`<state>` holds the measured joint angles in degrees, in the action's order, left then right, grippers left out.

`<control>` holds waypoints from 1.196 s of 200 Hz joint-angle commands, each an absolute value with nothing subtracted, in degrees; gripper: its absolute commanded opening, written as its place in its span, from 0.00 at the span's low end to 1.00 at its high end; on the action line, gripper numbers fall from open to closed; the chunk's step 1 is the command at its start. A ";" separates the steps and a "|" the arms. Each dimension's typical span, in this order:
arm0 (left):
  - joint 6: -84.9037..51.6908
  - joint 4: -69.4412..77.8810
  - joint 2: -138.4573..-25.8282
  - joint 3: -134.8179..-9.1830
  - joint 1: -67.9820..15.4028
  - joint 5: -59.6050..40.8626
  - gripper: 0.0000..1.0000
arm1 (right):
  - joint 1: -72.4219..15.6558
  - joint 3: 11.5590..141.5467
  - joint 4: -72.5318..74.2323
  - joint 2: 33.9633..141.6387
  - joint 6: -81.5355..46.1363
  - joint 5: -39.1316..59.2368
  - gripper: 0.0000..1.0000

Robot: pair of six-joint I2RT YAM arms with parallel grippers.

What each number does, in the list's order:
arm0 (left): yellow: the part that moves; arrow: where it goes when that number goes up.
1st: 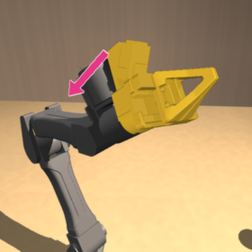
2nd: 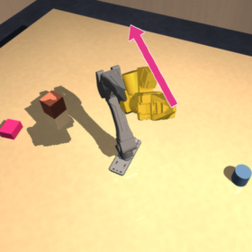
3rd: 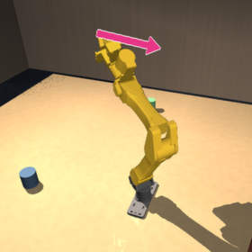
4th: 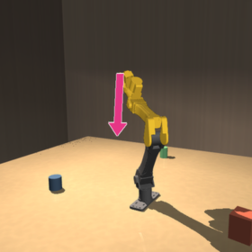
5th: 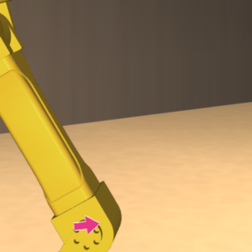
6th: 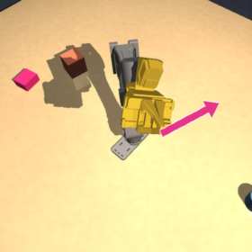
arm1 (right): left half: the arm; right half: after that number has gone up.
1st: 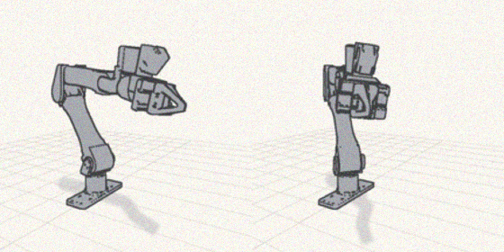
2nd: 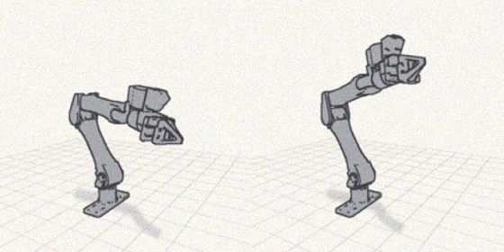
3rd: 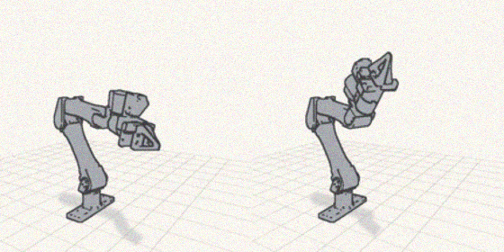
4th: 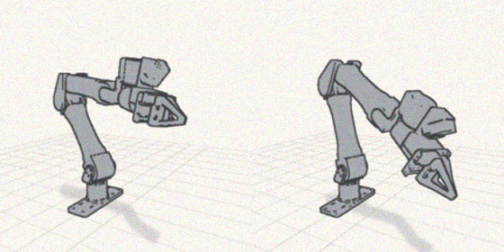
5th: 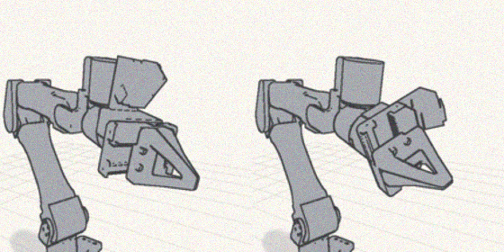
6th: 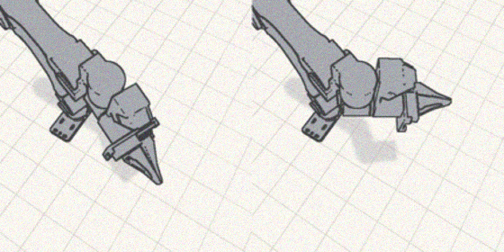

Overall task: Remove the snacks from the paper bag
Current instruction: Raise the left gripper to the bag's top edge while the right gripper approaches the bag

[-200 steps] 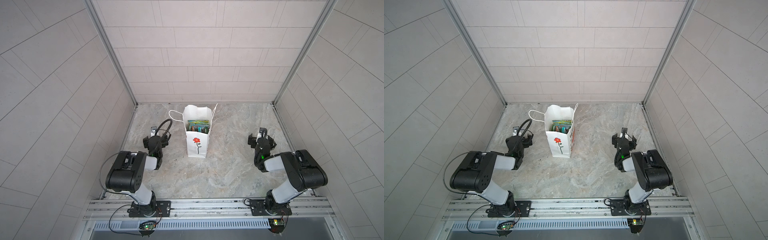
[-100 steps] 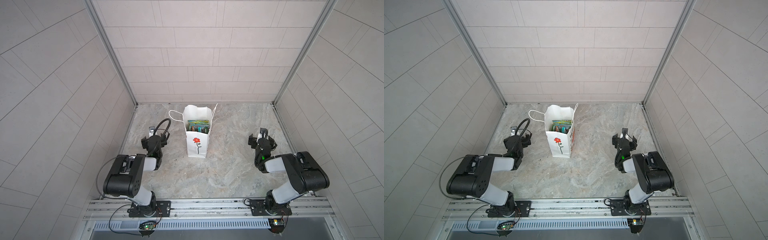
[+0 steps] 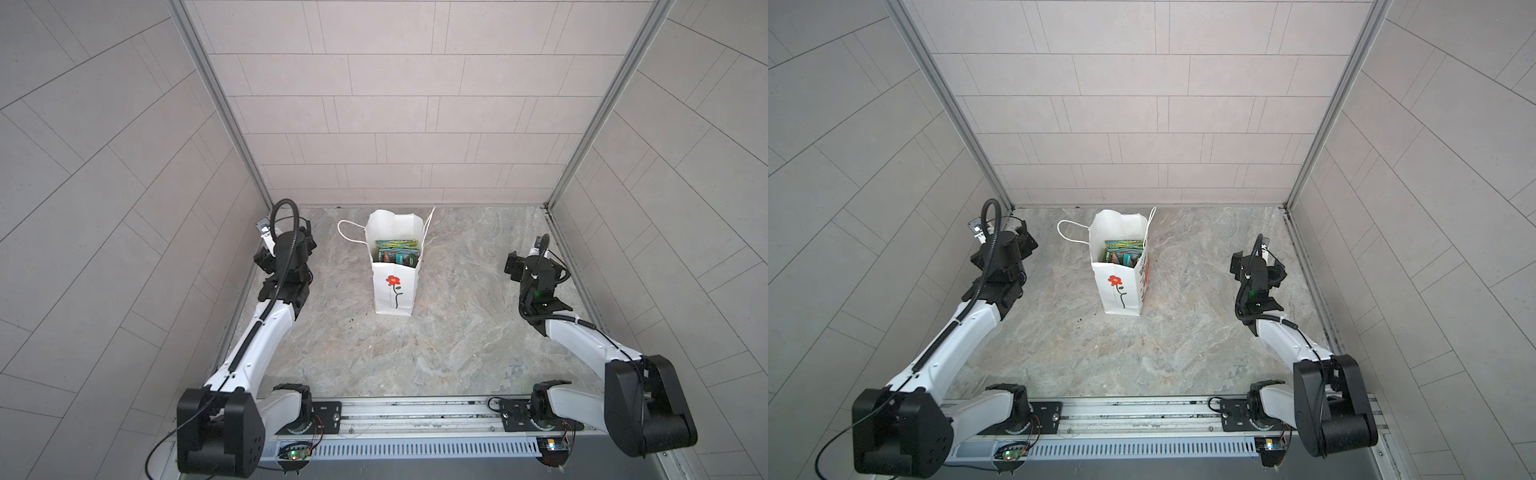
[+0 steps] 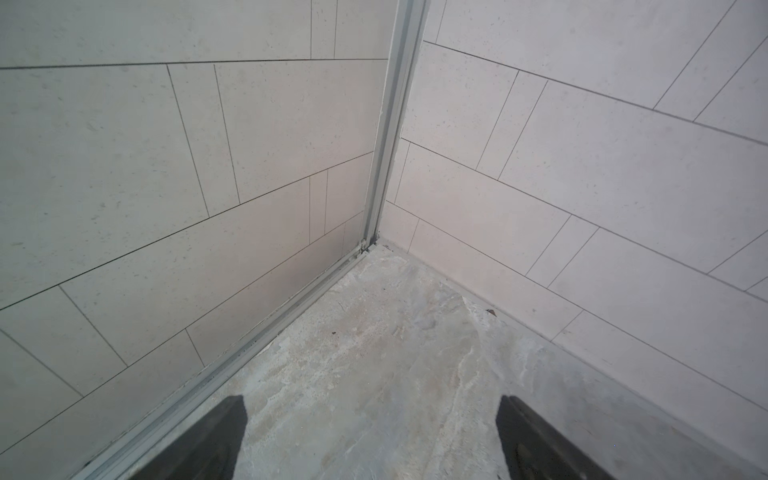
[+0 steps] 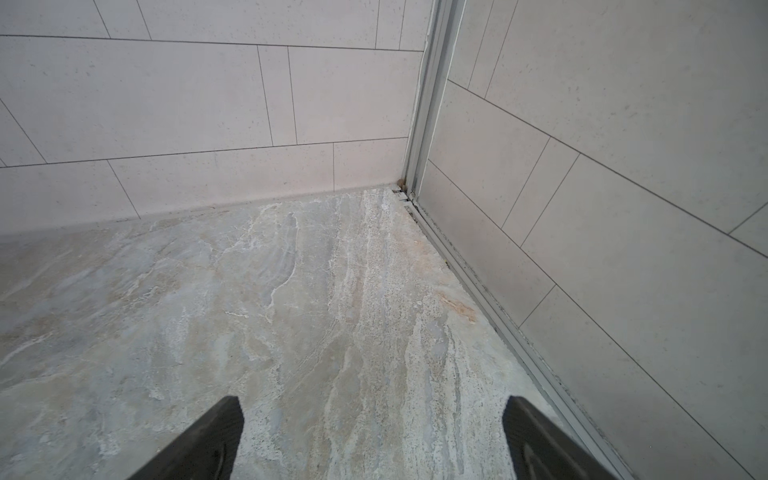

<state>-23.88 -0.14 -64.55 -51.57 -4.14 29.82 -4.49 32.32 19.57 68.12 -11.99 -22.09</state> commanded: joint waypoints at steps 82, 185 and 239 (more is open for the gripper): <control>-36.76 -18.53 -63.39 -70.06 -3.60 -21.62 0.96 | -4.83 39.96 0.11 65.48 -17.66 -0.21 0.99; -41.12 -10.68 -72.14 -69.08 -3.58 -32.14 0.62 | -4.83 40.95 -2.00 64.35 -18.29 3.51 0.99; -43.28 -7.70 -74.95 -68.56 -3.59 -34.36 0.43 | -4.77 41.29 -3.31 64.90 -18.15 5.77 0.99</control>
